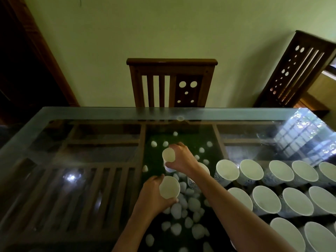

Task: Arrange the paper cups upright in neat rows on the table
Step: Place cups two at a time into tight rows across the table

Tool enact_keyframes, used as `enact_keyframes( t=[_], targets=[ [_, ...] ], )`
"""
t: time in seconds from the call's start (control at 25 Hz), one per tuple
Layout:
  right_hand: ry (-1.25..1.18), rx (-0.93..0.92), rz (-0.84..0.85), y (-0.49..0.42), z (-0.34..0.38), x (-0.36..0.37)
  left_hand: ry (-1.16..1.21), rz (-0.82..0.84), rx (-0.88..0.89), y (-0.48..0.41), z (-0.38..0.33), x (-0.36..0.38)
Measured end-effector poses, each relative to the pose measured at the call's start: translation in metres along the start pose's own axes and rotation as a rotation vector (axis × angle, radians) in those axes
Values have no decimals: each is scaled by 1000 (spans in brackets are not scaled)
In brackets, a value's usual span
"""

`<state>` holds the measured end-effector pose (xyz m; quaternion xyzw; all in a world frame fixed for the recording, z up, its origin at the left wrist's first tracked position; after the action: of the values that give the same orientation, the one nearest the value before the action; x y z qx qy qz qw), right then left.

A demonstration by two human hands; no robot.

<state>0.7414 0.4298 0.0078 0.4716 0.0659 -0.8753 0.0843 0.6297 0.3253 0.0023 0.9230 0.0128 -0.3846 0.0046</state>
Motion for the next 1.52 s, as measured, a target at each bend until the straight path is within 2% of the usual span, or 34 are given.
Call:
enact_keyframes(
  t=[0.28,0.4,0.56,0.72,0.88,1.36,1.52],
  targets=[
    [-140,-33,-142,66,17,-35,-58,-13,-38,45,5,-11],
    [-146,-52,-166,116,12,-57,7,-32,11,77,-11,-8],
    [-102,-40,-159,159,-10,-66,26,39,81,115,-44,14],
    [41,18,-52,168,-36,-52,-5,126,129,136,-63,49],
    [63,9,-18,172,-44,-43,-43,146,157,143,-68,65],
    [15,-7,-50,171,-45,-33,-68,131,148,146,-54,78],
    [-50,0,-120,184,-45,-42,-69,89,138,146,-52,76]
  ],
)
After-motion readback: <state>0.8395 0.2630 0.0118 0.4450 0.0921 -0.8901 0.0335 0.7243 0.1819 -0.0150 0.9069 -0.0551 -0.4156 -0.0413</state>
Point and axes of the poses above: each hand's wrist, its own y-axis away from the middle knuckle, its own x-axis out of the palm, z = x × y, the point moved 4 cm from there along -y, towards the middle knuckle, and after that the axes turned 9 degrees about -z, right-handed, at the moved point
